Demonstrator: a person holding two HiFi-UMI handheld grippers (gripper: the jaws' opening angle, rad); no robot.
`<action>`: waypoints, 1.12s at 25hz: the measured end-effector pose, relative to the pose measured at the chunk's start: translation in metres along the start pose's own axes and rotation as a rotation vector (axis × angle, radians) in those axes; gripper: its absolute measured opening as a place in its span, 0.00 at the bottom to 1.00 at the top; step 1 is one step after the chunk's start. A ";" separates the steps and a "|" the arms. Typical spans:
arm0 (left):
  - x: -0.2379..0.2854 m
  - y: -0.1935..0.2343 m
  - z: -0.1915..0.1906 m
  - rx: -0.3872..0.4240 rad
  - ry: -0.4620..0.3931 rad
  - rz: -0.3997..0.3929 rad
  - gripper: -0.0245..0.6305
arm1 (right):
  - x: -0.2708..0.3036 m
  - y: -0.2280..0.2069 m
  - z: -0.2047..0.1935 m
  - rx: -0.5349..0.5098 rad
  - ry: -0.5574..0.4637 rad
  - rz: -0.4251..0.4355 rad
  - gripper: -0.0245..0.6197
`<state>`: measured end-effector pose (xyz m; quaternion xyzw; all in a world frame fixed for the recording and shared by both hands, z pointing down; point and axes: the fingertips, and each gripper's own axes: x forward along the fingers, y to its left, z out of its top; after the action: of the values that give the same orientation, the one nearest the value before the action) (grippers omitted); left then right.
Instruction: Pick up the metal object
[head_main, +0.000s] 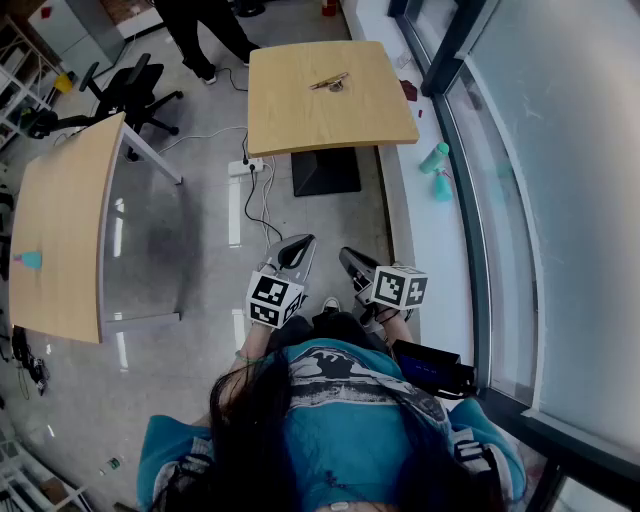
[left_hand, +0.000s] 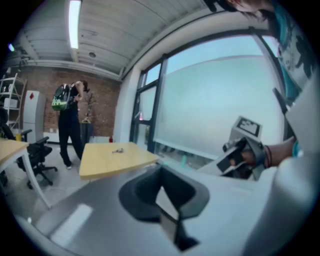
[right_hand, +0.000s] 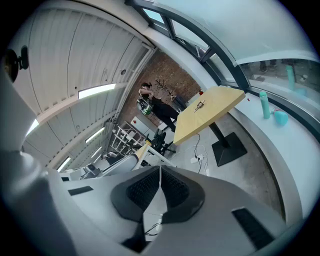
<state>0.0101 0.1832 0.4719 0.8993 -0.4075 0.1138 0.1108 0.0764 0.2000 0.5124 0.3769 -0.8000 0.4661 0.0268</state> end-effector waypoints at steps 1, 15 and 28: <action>0.004 -0.001 -0.001 -0.001 -0.002 0.008 0.04 | -0.001 -0.004 0.002 -0.001 0.001 0.002 0.07; 0.048 0.022 -0.007 -0.010 0.050 0.064 0.04 | 0.017 -0.054 0.033 0.060 0.011 0.003 0.07; 0.141 0.120 0.030 0.014 0.051 -0.020 0.04 | 0.097 -0.083 0.129 0.077 -0.035 -0.058 0.07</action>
<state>0.0130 -0.0023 0.4979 0.9008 -0.3949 0.1385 0.1160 0.0986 0.0223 0.5380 0.4089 -0.7704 0.4890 0.0119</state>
